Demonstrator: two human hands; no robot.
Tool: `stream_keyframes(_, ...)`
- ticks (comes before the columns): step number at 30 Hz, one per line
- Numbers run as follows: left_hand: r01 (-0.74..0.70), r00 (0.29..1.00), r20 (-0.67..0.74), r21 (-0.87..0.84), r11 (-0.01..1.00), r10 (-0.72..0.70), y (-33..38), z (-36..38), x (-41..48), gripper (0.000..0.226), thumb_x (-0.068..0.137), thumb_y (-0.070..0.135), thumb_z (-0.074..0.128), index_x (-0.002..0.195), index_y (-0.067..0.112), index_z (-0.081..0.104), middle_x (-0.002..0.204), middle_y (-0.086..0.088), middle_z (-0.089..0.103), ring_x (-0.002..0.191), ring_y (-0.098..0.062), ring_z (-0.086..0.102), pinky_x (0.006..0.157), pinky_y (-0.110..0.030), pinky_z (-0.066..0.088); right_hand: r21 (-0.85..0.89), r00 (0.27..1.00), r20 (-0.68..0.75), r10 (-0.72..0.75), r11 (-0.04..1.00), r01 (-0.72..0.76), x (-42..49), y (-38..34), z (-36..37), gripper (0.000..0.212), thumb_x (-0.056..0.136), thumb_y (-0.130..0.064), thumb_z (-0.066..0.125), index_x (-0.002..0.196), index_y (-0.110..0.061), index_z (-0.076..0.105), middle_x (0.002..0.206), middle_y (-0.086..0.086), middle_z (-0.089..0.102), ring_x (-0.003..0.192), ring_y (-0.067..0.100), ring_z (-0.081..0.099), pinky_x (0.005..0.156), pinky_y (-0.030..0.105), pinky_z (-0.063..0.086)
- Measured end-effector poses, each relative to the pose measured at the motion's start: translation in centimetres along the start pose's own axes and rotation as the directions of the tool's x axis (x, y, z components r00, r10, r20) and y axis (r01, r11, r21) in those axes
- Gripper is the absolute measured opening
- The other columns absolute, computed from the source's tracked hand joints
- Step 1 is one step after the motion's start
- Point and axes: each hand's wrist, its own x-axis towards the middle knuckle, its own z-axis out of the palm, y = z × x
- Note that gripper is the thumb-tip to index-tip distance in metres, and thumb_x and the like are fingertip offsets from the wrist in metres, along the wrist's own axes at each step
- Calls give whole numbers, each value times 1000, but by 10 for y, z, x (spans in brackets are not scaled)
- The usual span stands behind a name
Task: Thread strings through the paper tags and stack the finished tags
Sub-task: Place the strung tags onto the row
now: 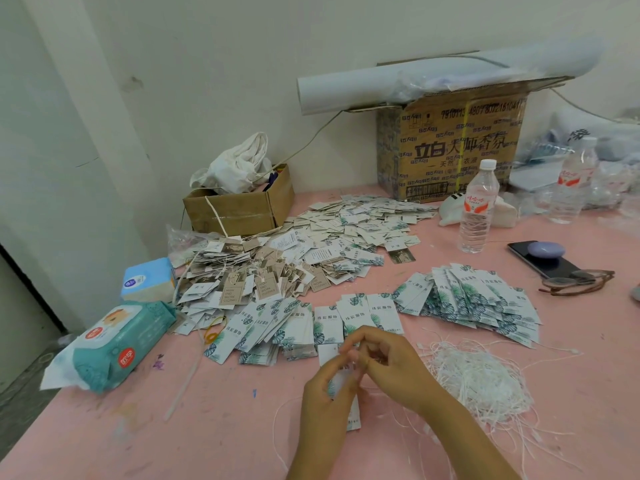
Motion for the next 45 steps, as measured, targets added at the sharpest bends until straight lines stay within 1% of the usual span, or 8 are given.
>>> stream_keyframes(6, 64, 997, -40, -143, 988, -70, -1, -5, 3, 23, 71, 42, 69, 92, 37, 78, 92, -2, 77, 81, -19, 72, 73, -37, 57, 12, 999, 47, -12, 1000, 11, -3, 1, 4, 13, 94, -14, 59, 93, -26, 63, 52, -10, 47, 51, 2, 41, 53, 12, 37)
stream_keyframes(15, 49, 983, -166, -188, 981, -81, -3, -9, 5, 24, 60, 40, 79, 80, 27, 77, 83, -13, 75, 82, -36, 69, 80, -51, 54, -34, 996, 89, -16, 999, 19, -3, 2, 1, 10, 95, -27, 58, 103, -32, 57, 55, -6, 55, 53, 10, 47, 56, 18, 40)
stream_keyframes(23, 77, 946, -255, -422, 903, -199, -2, -16, 8, 32, 53, 46, 77, 79, 29, 78, 74, -5, 75, 58, -12, 67, 54, -26, 56, -143, 1000, -1, 11, 990, -11, 0, 12, -4, 16, 96, -17, 53, 97, -32, 58, 50, -8, 43, 48, 5, 33, 51, 18, 28)
stream_keyframes(28, 66, 934, -270, -514, 855, -235, -6, -18, 10, 28, 60, 39, 77, 82, 21, 77, 74, -7, 75, 58, -14, 69, 51, -24, 55, -280, 993, -77, 89, 954, -107, -1, 17, -6, 30, 92, -7, 47, 91, -35, 57, 48, -6, 39, 48, 9, 32, 52, 30, 29)
stream_keyframes(33, 18, 945, -243, -625, 780, -216, -6, -21, 12, 15, 71, 30, 70, 79, 18, 76, 71, -7, 72, 57, -15, 67, 51, -26, 56, -408, 985, -78, 155, 897, -173, -2, 21, -7, 24, 93, -11, 44, 94, -33, 53, 53, -2, 50, 47, 16, 46, 52, 34, 42)
stream_keyframes(37, -23, 953, -222, -732, 681, -206, -3, -24, 14, 15, 75, 27, 67, 81, 17, 77, 79, -4, 70, 58, -14, 65, 52, -25, 56, -551, 973, -193, 128, 806, -216, -1, 22, -9, 18, 91, -16, 49, 99, -31, 54, 69, -9, 59, 68, 13, 55, 62, 32, 46)
stream_keyframes(40, 12, 955, -212, -673, 740, -208, -2, -25, 11, 17, 76, 28, 67, 84, 16, 76, 76, -7, 69, 58, -15, 65, 52, -27, 56, -634, 965, -261, -18, 757, -158, 0, 24, -10, 14, 90, -19, 58, 102, -27, 59, 90, -15, 57, 90, 11, 48, 77, 26, 42)
stream_keyframes(45, 102, 968, -182, -336, 936, -171, -3, -14, 6, 39, 55, 43, 80, 87, 20, 77, 79, -15, 74, 65, -22, 68, 62, -33, 55, -163, 990, -144, 8, 986, -32, 0, 10, -1, 11, 85, -27, 70, 92, -33, 63, 84, -12, 67, 83, 5, 60, 75, 16, 44)
